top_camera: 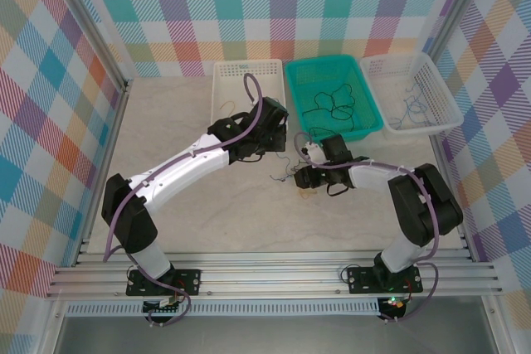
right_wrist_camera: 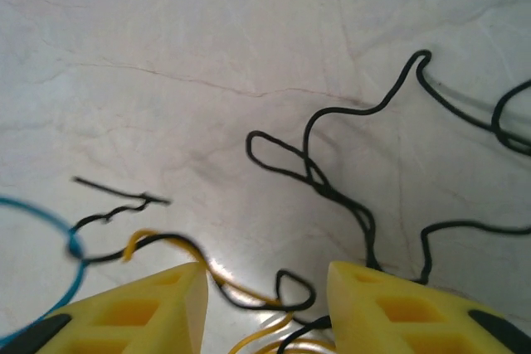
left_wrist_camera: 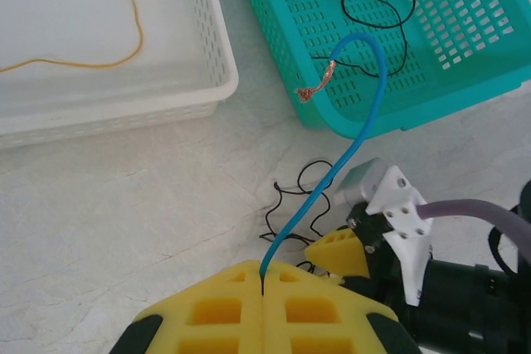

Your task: Untangle the cables

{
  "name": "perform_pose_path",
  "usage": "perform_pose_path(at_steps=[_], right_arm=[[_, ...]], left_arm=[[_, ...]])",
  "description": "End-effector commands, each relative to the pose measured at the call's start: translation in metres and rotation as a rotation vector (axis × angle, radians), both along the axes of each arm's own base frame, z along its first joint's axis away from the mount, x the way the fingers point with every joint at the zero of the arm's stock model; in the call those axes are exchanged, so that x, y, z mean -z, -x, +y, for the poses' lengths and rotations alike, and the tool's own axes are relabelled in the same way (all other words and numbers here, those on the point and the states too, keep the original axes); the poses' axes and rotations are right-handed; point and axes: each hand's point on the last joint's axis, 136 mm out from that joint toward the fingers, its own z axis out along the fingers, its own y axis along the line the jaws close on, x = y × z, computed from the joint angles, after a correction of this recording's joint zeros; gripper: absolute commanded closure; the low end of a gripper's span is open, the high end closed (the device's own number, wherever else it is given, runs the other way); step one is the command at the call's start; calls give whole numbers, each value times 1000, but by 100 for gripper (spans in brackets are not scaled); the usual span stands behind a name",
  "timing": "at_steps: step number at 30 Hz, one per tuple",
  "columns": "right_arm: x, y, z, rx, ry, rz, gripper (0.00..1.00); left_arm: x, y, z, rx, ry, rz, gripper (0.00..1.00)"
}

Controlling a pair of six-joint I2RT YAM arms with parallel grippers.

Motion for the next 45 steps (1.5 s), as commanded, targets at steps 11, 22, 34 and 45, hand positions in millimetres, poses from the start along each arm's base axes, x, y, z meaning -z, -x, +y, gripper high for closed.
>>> perform_pose_path(at_steps=[11, 22, 34, 45], right_arm=[[24, -20, -52, 379, 207, 44, 94], [26, -19, -63, 443, 226, 79, 98], [-20, -24, -30, 315, 42, 4, 71], [-88, -19, -13, 238, -111, -104, 46]], left_arm=[[11, -6, 73, -186, -60, 11, 100], [3, 9, 183, -467, -107, -49, 100], [-11, 16, 186, -436, 73, -74, 100], [-14, 1, 81, -69, 236, -4, 100]])
